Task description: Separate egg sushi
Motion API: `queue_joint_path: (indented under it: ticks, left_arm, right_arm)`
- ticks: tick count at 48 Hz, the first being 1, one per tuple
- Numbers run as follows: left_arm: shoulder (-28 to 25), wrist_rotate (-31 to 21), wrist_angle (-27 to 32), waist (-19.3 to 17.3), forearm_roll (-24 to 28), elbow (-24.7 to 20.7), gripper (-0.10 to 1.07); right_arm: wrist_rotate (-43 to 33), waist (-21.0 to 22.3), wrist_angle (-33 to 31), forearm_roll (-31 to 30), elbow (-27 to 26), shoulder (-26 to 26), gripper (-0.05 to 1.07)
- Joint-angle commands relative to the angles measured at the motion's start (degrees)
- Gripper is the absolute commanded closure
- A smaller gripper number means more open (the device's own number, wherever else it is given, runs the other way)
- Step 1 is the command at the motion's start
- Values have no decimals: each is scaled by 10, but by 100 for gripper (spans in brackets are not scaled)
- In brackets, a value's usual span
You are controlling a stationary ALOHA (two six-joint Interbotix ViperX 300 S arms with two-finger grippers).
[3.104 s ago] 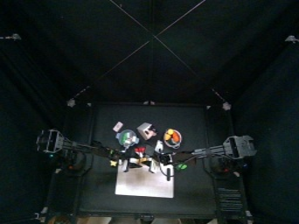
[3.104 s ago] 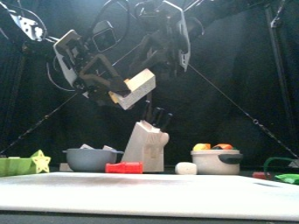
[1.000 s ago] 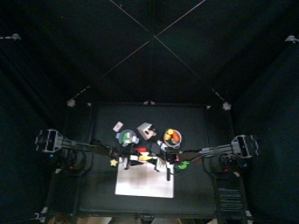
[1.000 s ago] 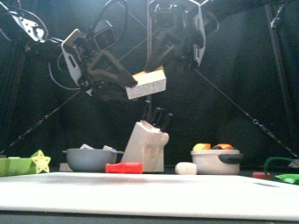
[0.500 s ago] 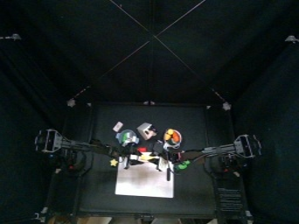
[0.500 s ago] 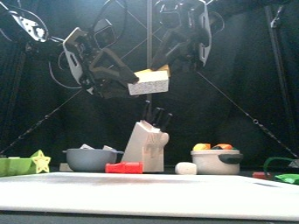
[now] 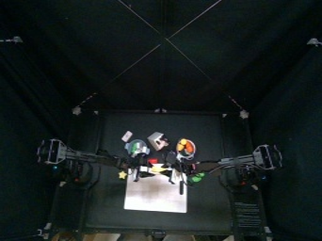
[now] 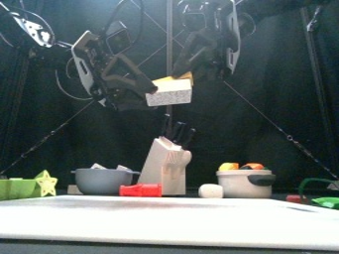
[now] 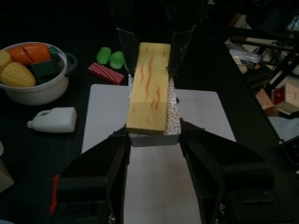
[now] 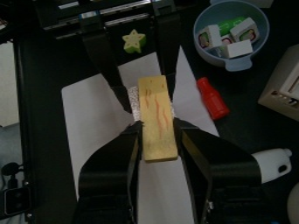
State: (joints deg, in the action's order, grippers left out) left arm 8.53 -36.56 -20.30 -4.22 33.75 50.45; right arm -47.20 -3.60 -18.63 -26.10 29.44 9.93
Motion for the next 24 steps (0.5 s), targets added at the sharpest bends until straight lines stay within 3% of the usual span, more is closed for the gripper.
queue_joint_path:
  ticks: [1, 24]
  left_arm:
    - [-1, 1, 4, -3, 3, 18, 60]
    - [2, 1, 5, -7, 3, 24, 60]
  right_arm:
    - [0, -2, 3, 0, -5, 36, 59]
    - [0, -2, 5, 8, 9, 53, 59]
